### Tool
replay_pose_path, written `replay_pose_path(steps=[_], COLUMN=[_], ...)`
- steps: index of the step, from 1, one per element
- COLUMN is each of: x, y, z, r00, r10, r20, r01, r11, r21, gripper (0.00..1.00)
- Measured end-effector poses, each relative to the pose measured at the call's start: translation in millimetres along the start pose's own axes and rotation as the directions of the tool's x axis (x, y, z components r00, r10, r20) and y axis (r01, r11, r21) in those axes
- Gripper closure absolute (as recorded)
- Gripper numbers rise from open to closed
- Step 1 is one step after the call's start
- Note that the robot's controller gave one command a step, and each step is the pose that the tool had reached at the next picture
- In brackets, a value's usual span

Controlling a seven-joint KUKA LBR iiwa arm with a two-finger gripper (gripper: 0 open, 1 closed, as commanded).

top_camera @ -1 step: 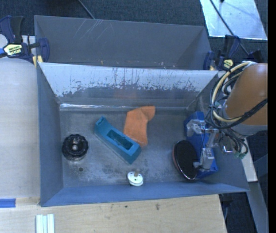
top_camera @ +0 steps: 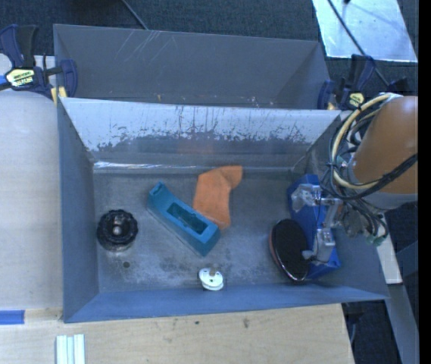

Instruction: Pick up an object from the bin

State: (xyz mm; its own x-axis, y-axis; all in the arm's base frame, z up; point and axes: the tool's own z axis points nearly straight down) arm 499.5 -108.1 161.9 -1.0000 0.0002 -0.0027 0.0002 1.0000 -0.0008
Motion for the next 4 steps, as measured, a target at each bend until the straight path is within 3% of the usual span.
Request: replay_pose_path(steps=[1,2,3,4], x=[5.8,11.1,13.7,10.3], y=[-5.0,-8.1,1.8,3.9], z=[51.5,66.6,51.1,89.1], r00=[0.981,0.984,0.933,0.923], r10=[0.191,0.178,0.36,0.386], r20=[0.007,0.003,0.004,-0.001], r01=[-0.191,-0.178,-0.36,-0.386], r11=[0.981,0.984,0.933,0.923], r21=[0.0,0.0,0.0,-0.003], gripper=[0.0,0.0,0.0,0.0])
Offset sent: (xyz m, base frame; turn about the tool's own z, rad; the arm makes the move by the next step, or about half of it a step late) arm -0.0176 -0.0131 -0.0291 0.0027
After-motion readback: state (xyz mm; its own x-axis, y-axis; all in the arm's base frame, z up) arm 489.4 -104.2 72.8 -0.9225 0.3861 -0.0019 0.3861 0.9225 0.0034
